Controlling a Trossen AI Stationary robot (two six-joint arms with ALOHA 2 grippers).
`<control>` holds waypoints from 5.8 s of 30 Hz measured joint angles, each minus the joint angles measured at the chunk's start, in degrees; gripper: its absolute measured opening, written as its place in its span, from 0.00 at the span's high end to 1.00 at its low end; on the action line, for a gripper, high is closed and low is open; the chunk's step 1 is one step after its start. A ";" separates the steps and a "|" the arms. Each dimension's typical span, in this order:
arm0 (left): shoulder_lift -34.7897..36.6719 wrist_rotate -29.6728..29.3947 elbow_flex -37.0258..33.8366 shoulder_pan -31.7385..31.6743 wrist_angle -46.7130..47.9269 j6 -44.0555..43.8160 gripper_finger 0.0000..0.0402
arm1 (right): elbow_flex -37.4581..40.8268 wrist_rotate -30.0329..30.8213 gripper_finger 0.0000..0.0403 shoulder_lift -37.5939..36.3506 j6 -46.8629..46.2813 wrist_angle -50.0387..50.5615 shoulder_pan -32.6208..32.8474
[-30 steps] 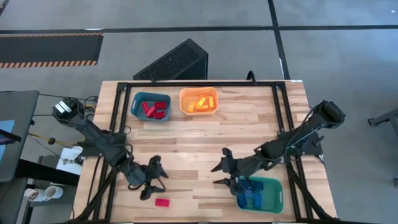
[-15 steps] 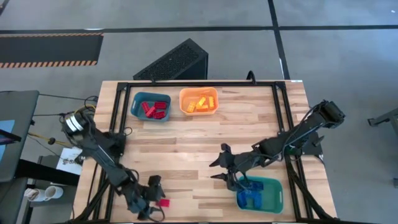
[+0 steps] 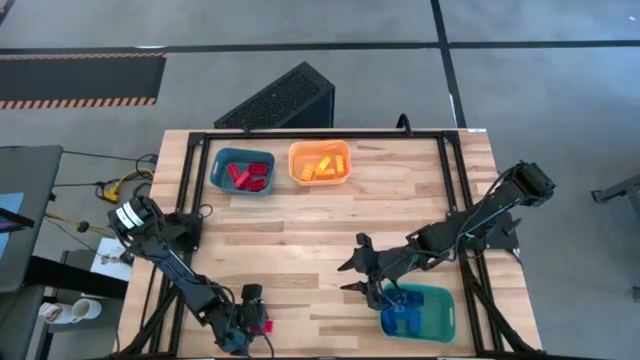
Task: Sort & place blocks by color
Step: Put the red game piece into the blue bin, then return to Home Position
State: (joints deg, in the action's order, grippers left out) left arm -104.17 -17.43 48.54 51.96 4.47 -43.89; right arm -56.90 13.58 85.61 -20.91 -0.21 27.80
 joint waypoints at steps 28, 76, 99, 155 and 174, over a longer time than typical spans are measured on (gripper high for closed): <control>62.61 -19.93 -38.16 -45.93 -23.56 32.32 0.74 | 0.02 1.53 0.41 0.02 8.96 -2.40 -2.50; 79.36 13.49 -25.65 -52.92 -22.68 45.45 1.00 | 26.35 6.09 0.99 -38.98 23.59 -18.61 -10.03; 98.49 9.90 -29.53 -52.92 -7.36 45.22 1.00 | 35.17 6.08 0.99 -85.32 29.64 8.25 -16.22; 99.46 18.68 -47.99 -52.89 -17.52 49.10 1.00 | 56.11 4.17 0.92 -85.33 23.89 -2.64 -16.34; 98.46 1.90 -47.44 -52.96 -6.56 46.45 1.00 | 56.17 4.36 0.90 -85.30 23.90 -2.44 -16.34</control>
State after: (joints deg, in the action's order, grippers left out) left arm -5.71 -15.53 1.10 -0.99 -2.09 2.56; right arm -0.73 17.94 0.31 3.00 -2.64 11.46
